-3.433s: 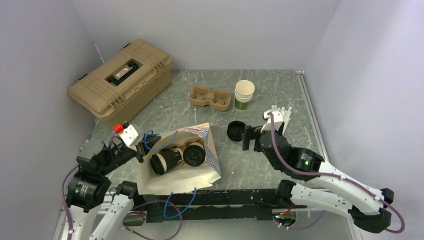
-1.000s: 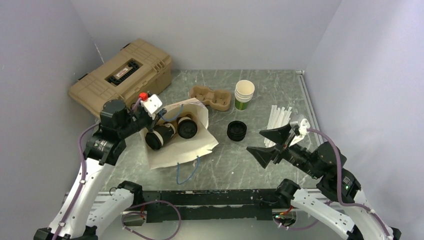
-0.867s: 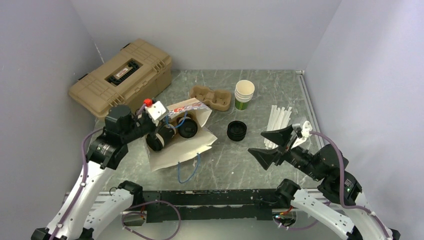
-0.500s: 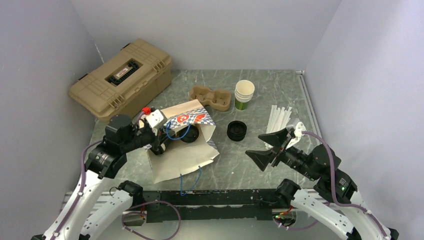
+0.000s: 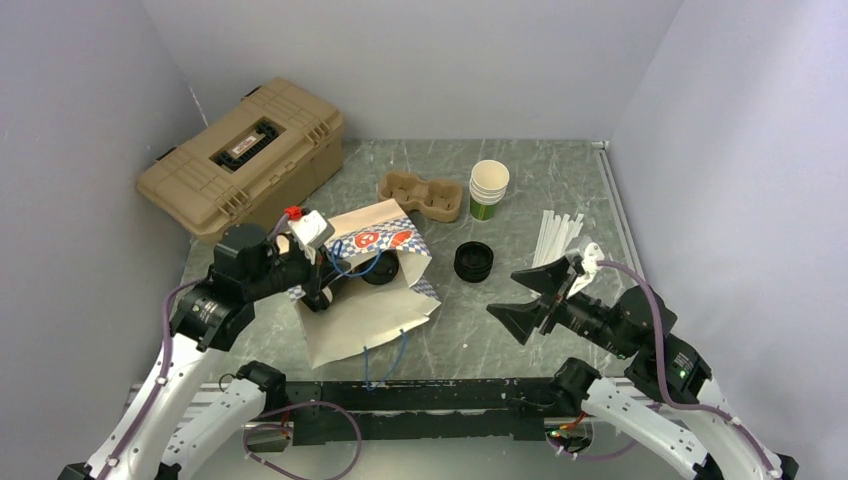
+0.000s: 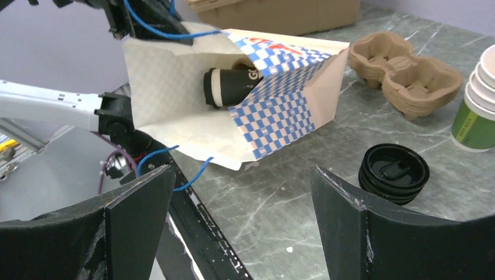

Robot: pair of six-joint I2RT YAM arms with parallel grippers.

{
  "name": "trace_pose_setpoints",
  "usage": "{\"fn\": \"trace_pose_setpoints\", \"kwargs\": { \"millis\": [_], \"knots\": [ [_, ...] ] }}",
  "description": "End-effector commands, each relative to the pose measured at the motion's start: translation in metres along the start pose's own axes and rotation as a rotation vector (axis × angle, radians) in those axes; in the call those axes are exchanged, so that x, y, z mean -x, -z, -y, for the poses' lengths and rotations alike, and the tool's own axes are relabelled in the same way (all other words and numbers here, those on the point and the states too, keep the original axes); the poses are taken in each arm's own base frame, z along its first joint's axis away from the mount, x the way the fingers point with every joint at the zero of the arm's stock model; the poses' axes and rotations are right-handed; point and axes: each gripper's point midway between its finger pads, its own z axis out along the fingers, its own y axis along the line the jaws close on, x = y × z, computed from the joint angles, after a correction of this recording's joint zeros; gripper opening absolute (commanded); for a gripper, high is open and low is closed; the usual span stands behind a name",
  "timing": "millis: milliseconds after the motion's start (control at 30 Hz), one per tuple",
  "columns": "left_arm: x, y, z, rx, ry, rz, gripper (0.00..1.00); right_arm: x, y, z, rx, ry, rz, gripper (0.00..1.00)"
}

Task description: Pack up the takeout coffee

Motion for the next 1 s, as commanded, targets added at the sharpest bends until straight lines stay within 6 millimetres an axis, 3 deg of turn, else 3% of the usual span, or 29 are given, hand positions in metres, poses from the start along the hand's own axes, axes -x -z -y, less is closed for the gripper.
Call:
{"fn": "trace_pose_setpoints", "kwargs": {
  "millis": [0, 233, 333, 500, 700, 967],
  "knots": [
    [0.032, 0.000, -0.009, 0.057, 0.031, 0.066, 0.00, 0.011, -0.010, -0.014, 0.070, -0.005, -0.006, 0.90],
    [0.060, -0.010, -0.030, 0.140, 0.131, 0.055, 0.00, 0.037, -0.041, -0.028, 0.125, 0.023, -0.067, 0.87],
    [0.060, -0.012, -0.033, 0.151, 0.151, 0.044, 0.00, 0.051, -0.057, -0.042, 0.186, 0.019, -0.088, 0.86],
    [0.055, -0.009, -0.031, 0.157, 0.171, 0.053, 0.00, 0.051, -0.095, -0.053, 0.209, 0.010, -0.151, 0.83],
    [0.052, -0.003, -0.018, 0.113, 0.165, 0.090, 0.00, 0.013, -0.146, -0.084, 0.172, 0.088, -0.265, 0.82],
    [0.042, 0.001, -0.011, 0.094, 0.187, 0.063, 0.00, -0.058, -0.204, -0.086, 0.160, 0.018, -0.316, 0.80]
  ]
}}
